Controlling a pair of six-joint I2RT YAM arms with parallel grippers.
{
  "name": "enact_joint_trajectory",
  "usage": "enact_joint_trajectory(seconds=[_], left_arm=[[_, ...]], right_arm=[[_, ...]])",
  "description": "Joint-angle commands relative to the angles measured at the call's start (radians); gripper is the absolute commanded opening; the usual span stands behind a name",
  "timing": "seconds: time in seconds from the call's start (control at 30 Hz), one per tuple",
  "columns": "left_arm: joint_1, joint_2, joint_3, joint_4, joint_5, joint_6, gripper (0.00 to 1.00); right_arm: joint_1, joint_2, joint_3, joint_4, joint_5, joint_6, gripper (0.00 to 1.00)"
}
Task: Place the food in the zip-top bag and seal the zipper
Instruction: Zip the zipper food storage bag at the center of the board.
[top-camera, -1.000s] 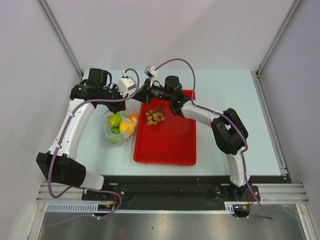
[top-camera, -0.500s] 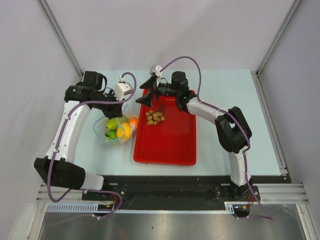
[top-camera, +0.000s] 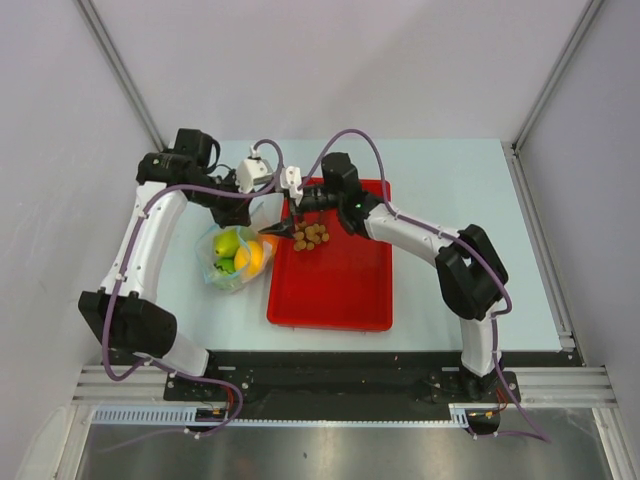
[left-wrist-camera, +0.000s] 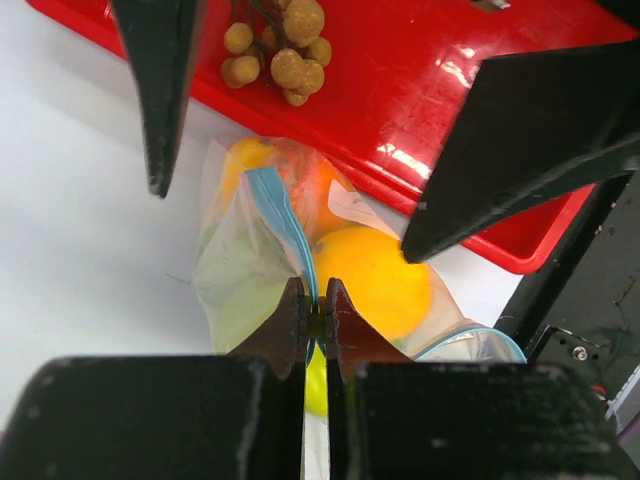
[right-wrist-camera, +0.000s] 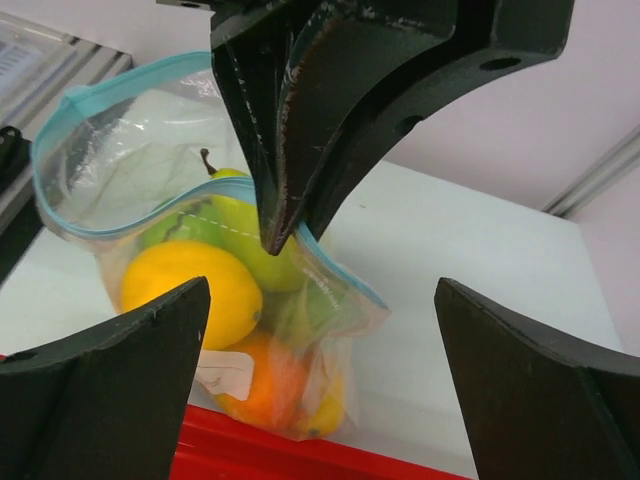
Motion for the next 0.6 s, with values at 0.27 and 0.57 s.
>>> enact_joint_trajectory(seconds=[0.27,0.57], left_arm=[[-0.017,0.004,0.048,-0.026,0.072,0.044,0.01],[-0.023,0.014,0.037,-0.017,0.079,0.027,0.0]], right_arm=[[0.048,-0.016,0.012,-0.035,0.101,-0.217,0.36],[0.076,-0.014,-0.008,-0.003,0.104,-0.266,0.56]])
